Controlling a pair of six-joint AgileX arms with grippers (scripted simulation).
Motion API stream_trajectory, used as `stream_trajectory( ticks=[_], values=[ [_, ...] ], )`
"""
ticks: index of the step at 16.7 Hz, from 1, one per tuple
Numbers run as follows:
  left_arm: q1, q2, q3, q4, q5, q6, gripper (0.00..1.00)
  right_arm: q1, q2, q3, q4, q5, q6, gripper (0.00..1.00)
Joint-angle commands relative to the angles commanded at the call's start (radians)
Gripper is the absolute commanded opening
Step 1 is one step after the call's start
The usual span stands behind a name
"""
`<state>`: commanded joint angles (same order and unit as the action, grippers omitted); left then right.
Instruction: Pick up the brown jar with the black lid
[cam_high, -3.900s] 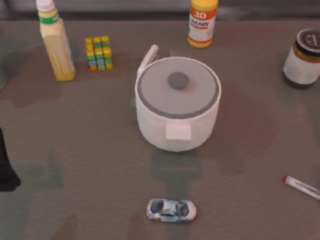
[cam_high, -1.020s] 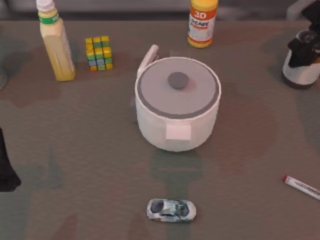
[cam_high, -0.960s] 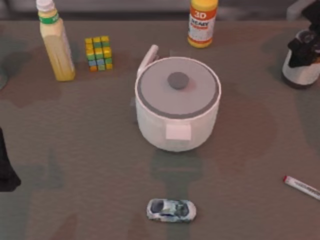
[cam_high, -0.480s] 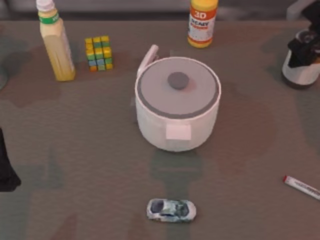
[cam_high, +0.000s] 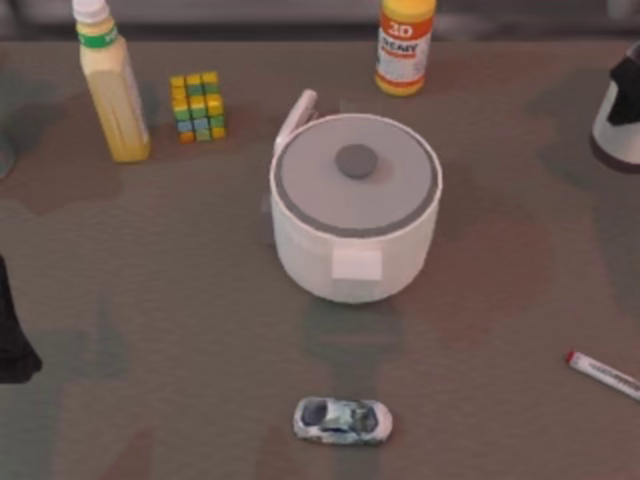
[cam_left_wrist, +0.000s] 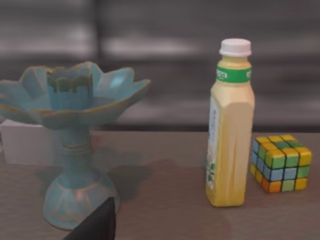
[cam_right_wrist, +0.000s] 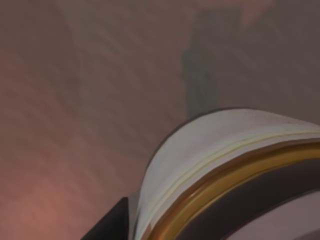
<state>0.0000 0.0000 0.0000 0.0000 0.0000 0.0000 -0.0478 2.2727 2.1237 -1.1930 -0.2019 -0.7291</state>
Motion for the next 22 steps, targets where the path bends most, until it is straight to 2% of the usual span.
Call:
stream_trajectory(
  ticks=[4, 12, 16, 22],
  values=[
    [0.0, 0.0, 0.0, 0.0, 0.0, 0.0, 1.0, 0.002, -0.168, -0.168, -0.005, -0.001, -0.006, 0.0],
    [0.0, 0.0, 0.0, 0.0, 0.0, 0.0, 1.0, 0.016, -0.193, -0.199, 0.007, 0.008, 0.028, 0.0],
    [0.0, 0.0, 0.0, 0.0, 0.0, 0.0, 1.0, 0.084, -0.215, -0.271, 0.065, 0.06, 0.215, 0.0],
    [0.0, 0.0, 0.0, 0.0, 0.0, 0.0, 1.0, 0.231, -0.274, -0.445, 0.202, 0.187, 0.683, 0.0]
  ],
)
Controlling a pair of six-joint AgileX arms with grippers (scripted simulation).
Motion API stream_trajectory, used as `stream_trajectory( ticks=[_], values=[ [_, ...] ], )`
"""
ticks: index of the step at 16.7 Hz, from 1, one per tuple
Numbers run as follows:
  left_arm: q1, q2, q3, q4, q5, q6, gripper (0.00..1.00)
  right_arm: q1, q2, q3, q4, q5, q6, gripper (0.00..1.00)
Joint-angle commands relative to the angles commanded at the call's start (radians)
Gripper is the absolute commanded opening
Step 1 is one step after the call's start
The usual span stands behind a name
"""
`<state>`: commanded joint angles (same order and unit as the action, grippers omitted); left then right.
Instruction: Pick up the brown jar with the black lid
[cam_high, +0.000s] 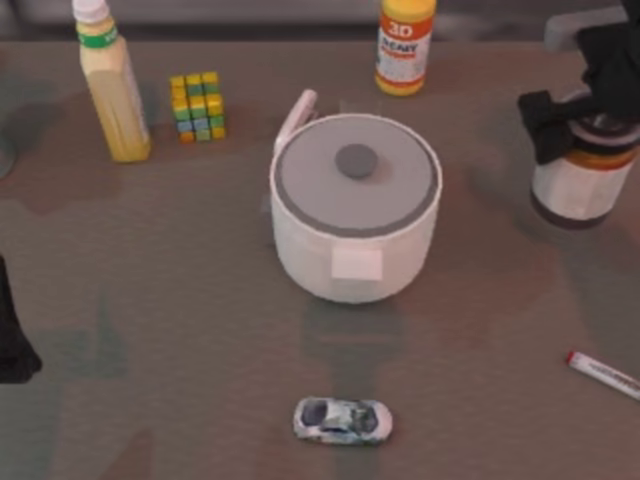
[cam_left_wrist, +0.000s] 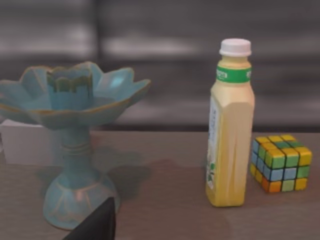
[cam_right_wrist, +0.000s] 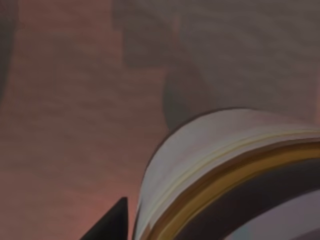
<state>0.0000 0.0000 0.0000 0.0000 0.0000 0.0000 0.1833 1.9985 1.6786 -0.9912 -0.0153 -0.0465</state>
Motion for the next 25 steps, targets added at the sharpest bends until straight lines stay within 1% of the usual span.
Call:
stream_trajectory(
  ticks=[2, 4, 7, 9, 13, 20, 25],
  values=[
    [0.0, 0.0, 0.0, 0.0, 0.0, 0.0, 1.0, 0.049, -0.022, -0.058, 0.046, 0.041, 0.145, 0.0],
    [0.0, 0.0, 0.0, 0.0, 0.0, 0.0, 1.0, 0.091, -0.042, -0.109, 0.085, 0.076, 0.259, 0.0],
    [0.0, 0.0, 0.0, 0.0, 0.0, 0.0, 1.0, 0.131, -0.061, -0.156, 0.122, 0.108, 0.351, 0.0],
    [0.0, 0.0, 0.0, 0.0, 0.0, 0.0, 1.0, 0.136, -0.063, -0.162, 0.127, 0.112, 0.362, 0.0],
    [0.0, 0.0, 0.0, 0.0, 0.0, 0.0, 1.0, 0.131, -0.057, -0.161, 0.128, 0.109, 0.362, 0.0],
    [0.0, 0.0, 0.0, 0.0, 0.0, 0.0, 1.0, 0.131, 0.009, -0.244, 0.281, 0.111, 0.358, 0.0],
    [0.0, 0.0, 0.0, 0.0, 0.0, 0.0, 1.0, 0.131, 0.015, -0.253, 0.296, 0.111, 0.358, 0.0]
  ],
)
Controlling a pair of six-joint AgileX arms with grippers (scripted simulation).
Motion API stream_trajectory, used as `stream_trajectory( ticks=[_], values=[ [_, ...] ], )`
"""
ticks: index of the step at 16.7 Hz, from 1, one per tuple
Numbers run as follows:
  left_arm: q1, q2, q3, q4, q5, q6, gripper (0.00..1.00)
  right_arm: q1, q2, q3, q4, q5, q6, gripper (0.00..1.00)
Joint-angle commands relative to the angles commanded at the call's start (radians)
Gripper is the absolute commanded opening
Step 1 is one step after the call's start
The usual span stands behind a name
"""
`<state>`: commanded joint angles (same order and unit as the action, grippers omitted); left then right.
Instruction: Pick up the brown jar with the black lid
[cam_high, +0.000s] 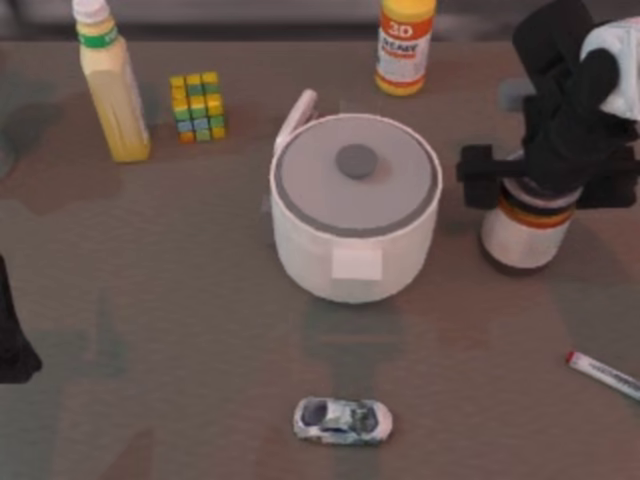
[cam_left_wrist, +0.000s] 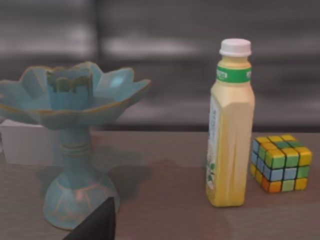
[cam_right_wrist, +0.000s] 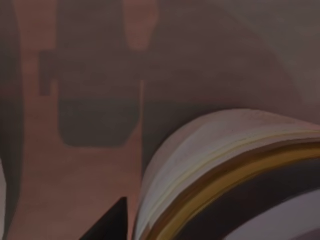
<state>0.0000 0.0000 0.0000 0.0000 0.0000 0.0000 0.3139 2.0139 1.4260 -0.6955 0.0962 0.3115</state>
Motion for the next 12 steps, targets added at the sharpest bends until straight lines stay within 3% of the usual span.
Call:
stream_trajectory(
  ticks=[12],
  values=[
    [0.0, 0.0, 0.0, 0.0, 0.0, 0.0, 1.0, 0.0, 0.0, 0.0, 0.0, 0.0, 0.0, 0.9]
  ],
)
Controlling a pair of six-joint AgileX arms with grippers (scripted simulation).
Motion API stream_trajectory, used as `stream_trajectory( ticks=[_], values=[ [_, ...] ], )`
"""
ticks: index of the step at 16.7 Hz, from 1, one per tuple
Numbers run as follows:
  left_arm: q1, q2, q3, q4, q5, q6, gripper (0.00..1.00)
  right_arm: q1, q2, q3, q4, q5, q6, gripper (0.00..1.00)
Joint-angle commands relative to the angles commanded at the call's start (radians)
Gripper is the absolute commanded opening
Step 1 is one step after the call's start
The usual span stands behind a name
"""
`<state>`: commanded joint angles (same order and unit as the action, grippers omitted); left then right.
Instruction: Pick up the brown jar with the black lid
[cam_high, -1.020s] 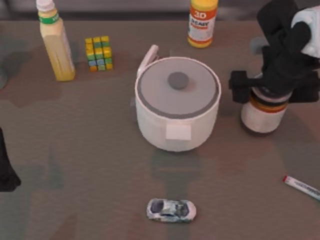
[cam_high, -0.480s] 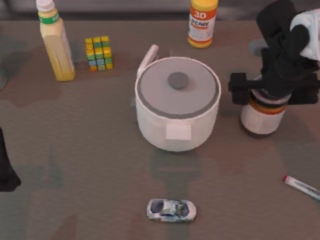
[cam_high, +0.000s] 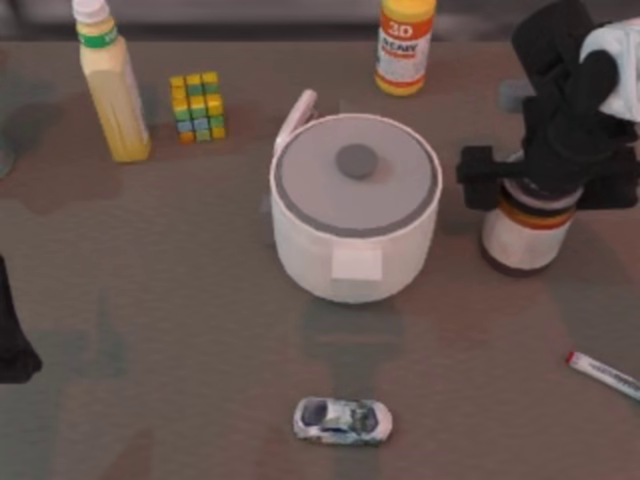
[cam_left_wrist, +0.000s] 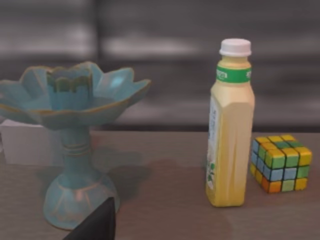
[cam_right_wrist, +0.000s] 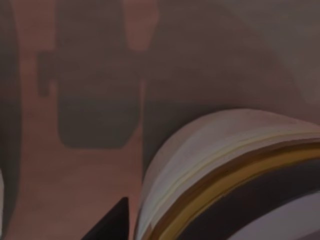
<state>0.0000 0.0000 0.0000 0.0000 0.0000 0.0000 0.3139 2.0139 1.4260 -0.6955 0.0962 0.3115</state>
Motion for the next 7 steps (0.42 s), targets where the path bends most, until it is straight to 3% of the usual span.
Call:
stream_trajectory(
  ticks=[2, 7],
  values=[
    [0.0, 0.0, 0.0, 0.0, 0.0, 0.0, 1.0, 0.0, 0.0, 0.0, 0.0, 0.0, 0.0, 1.0],
    [0.0, 0.0, 0.0, 0.0, 0.0, 0.0, 1.0, 0.0, 0.0, 0.0, 0.0, 0.0, 0.0, 1.0]
  ],
)
